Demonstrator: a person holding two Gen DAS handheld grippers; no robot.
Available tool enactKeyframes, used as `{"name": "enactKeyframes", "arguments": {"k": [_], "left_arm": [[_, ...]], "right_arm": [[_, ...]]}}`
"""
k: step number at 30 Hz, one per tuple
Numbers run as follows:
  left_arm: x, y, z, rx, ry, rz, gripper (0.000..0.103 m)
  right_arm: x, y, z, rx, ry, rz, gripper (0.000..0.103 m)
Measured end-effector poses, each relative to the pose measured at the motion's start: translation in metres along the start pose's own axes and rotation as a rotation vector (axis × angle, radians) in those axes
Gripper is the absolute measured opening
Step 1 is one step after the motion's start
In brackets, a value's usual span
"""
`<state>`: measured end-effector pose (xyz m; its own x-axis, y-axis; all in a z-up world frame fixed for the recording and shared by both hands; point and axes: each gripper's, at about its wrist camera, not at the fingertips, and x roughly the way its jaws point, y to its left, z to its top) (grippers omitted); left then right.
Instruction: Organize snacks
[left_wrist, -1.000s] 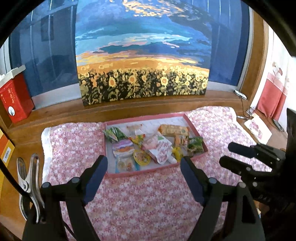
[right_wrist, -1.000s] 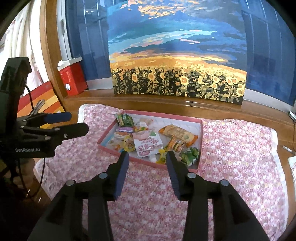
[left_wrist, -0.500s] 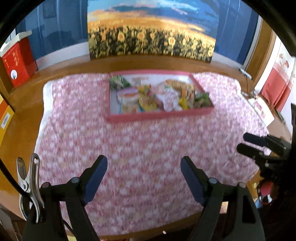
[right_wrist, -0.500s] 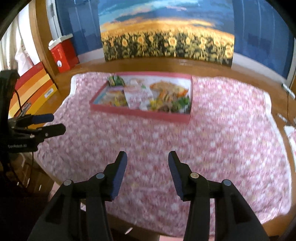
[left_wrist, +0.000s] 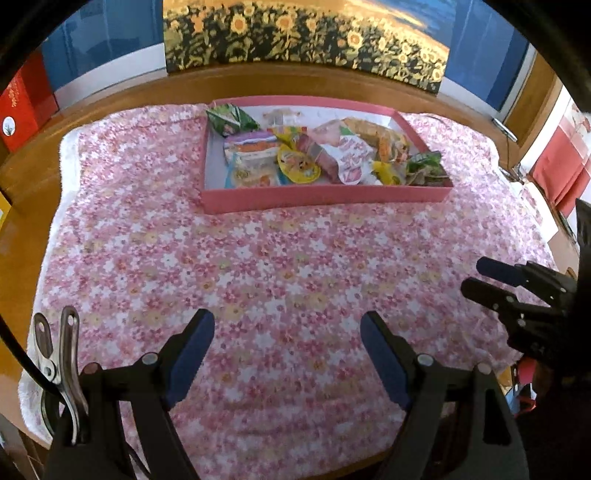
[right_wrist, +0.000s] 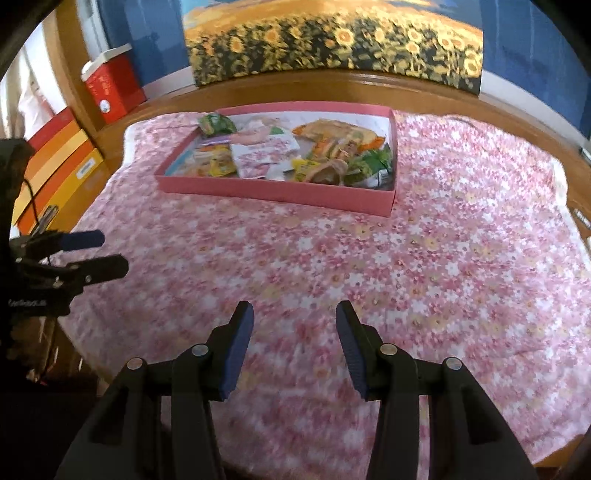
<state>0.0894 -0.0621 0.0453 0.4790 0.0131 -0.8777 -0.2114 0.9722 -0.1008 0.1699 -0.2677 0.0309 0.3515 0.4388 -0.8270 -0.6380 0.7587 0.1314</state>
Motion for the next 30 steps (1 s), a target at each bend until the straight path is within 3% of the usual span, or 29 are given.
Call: {"name": "enactKeyframes", "arguments": {"k": [5, 11, 19, 23, 30], "left_arm": [[0.025, -0.003, 0.009, 0.02, -0.006, 0.001, 0.085], [0.048, 0.008, 0.013, -0.004, -0.022, 0.017, 0.085], [0.058, -0.001, 0.006, 0.049, -0.066, 0.057, 0.101], [0.06, -0.001, 0.012, 0.043, -0.014, 0.062, 0.102], [0.074, -0.005, 0.042, 0.054, 0.149, 0.064, 0.103]], "right_arm": [[0.031, -0.009, 0.01, 0.041, 0.011, -0.012, 0.048], [0.045, -0.003, 0.027, -0.032, 0.02, -0.066, 0.048], [0.052, 0.006, 0.024, -0.095, 0.016, -0.108, 0.053], [0.052, 0.004, 0.026, -0.09, 0.054, -0.087, 0.054], [0.062, 0.006, 0.044, -0.061, 0.228, -0.108, 0.057]]}}
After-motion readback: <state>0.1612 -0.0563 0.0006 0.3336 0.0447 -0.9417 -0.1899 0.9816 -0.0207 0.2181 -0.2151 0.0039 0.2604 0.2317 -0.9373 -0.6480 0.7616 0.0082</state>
